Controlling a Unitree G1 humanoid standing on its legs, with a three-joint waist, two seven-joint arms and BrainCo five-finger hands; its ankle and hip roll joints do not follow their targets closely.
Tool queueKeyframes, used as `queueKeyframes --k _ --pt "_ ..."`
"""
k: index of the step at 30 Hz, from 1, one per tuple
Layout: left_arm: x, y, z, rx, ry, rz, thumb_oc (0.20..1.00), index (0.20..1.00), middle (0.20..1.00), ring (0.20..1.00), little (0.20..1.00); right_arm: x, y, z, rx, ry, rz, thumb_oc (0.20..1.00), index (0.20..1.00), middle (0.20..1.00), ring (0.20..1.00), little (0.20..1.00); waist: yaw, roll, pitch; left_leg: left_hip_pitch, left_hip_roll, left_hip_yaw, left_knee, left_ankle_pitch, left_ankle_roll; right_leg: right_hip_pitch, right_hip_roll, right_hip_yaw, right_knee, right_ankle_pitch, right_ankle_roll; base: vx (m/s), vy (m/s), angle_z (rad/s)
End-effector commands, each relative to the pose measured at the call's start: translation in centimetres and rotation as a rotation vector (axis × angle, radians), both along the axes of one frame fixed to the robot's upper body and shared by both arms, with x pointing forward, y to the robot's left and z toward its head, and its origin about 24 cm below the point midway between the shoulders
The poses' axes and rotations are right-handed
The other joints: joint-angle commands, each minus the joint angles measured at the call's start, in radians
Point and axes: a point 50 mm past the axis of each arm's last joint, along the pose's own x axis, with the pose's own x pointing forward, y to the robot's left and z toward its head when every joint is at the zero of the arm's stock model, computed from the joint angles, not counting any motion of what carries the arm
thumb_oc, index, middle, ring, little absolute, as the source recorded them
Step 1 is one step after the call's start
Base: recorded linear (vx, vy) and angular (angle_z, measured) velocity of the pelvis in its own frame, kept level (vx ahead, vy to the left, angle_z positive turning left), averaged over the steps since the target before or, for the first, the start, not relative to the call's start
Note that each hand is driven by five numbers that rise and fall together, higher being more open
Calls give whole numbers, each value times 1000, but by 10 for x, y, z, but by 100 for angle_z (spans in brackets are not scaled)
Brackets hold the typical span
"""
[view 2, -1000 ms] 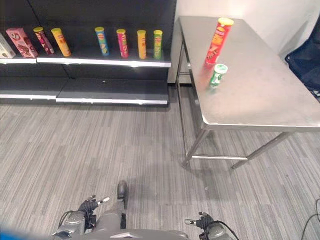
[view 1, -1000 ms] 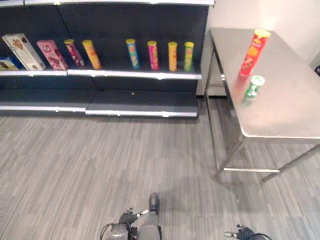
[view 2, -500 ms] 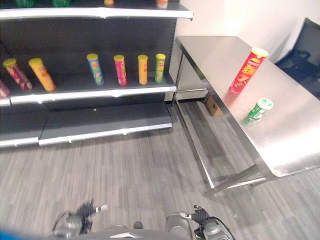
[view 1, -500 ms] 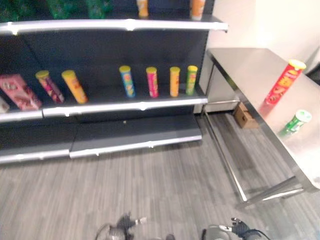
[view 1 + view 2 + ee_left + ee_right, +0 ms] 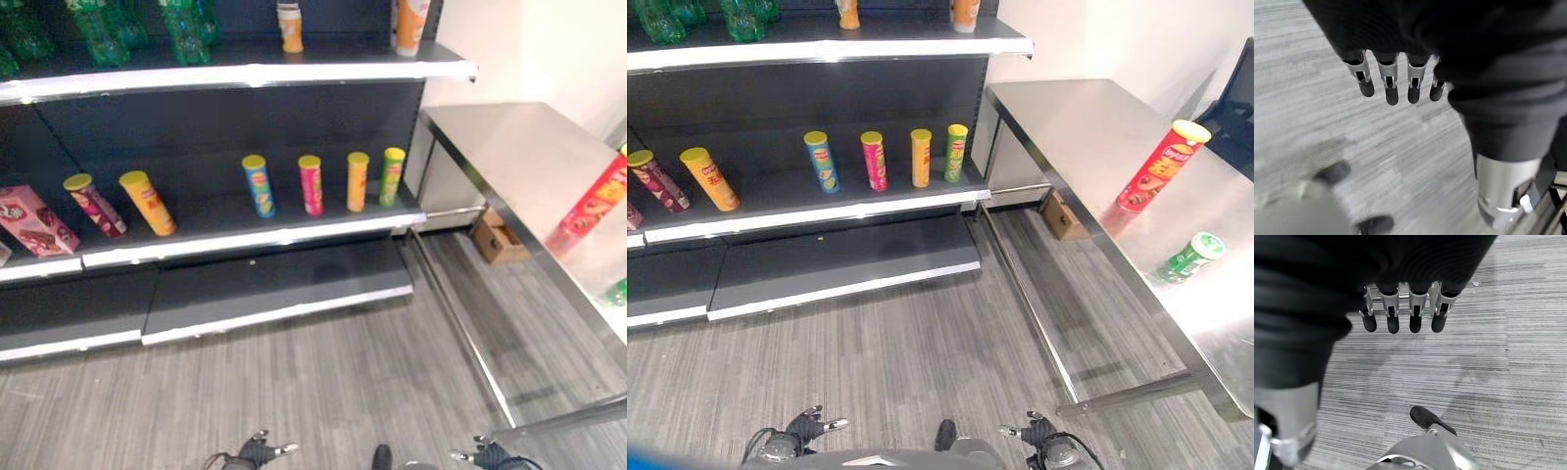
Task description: Put the goods on the table back onto the shelves and tidy them up.
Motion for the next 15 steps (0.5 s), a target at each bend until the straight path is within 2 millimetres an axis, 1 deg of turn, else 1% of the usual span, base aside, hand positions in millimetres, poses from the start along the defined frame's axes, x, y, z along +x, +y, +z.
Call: queueKeyframes --k 1,4,5,6,7,8,9,10,11,13,14,15 --pt "25 -16 4 -27 -60 -37 1000 1000 1000 1000 1000 2 -15 4 -37 -11 -40 1000 1000 1000 1000 1000 -24 -2 22 15 32 -45 149 32 -18 131 -5 37 -117 -119 58 105 -219 -36" --pt "28 -16 5 -26 -69 -42 1000 1000 1000 1000 1000 -1 -18 4 -39 -4 -47 1000 1000 1000 1000 1000 -23 -14 46 -71 55 -77 378 97 -32 160 18 62 -117 -138 24 92 -219 -20" --pt "31 -16 6 -26 -79 -45 1000 1000 1000 1000 1000 -3 -21 4 -48 0 -56 1000 1000 1000 1000 1000 -19 -15 68 -140 58 -121 524 131 -30 175 35 79 -117 -144 6 93 -212 -42" --pt "31 -17 6 -27 -79 -46 1000 1000 1000 1000 1000 -7 -24 4 -57 17 -66 1000 1000 1000 1000 1000 -22 -16 73 -189 56 -134 541 122 -19 179 38 88 -117 -145 4 83 -157 -78" --pt "31 -17 6 -29 -79 -45 1000 1000 1000 1000 1000 -10 -26 4 -62 25 -74 1000 1000 1000 1000 1000 -23 -18 72 -210 47 -136 518 102 -11 179 33 94 -117 -144 6 117 -46 -80" --pt "32 -18 6 -28 -79 -51 1000 1000 1000 1000 1000 -12 -27 3 -63 31 -81 1000 1000 1000 1000 1000 -20 -29 69 -217 11 -136 404 50 14 181 18 106 -117 -136 19 112 32 -73" --pt "30 -19 5 -29 -75 -56 1000 1000 1000 1000 1000 -13 -27 3 -65 33 -82 1000 1000 1000 1000 1000 -19 -31 65 -217 -21 -160 299 38 25 174 11 114 -117 -135 26 170 92 -35" --pt "31 -21 5 -30 -76 -62 1000 1000 1000 1000 1000 -8 -25 4 -66 21 -67 1000 1000 1000 1000 1000 -11 -23 61 -212 -59 -233 122 81 26 175 17 134 -117 -134 36 209 138 -46" --pt "29 -22 4 -34 -73 -55 1000 1000 1000 1000 1000 -3 -24 5 -67 8 -48 1000 1000 1000 1000 1000 -2 -11 53 -191 -64 -281 26 105 28 179 28 155 -117 -140 45 259 162 -73" --pt "27 -23 3 -38 -68 -51 1000 1000 1000 1000 1000 -4 -20 3 -59 8 -39 1000 1000 1000 1000 1000 1 0 42 -150 -63 -276 -21 121 32 186 26 167 -117 -144 50 260 189 -184" --pt "26 -22 3 -38 -68 -50 1000 1000 1000 1000 1000 -6 -18 3 -51 10 -33 1000 1000 1000 1000 1000 1 8 30 -109 -64 -259 -80 130 37 187 23 177 -117 -146 54 300 291 -149" --pt "24 -19 3 -31 -61 -51 1000 1000 1000 1000 1000 -5 -14 2 -44 12 -24 1000 1000 1000 1000 1000 -4 12 19 -98 -69 -238 -80 112 43 186 15 182 -117 -145 61 323 341 -33"
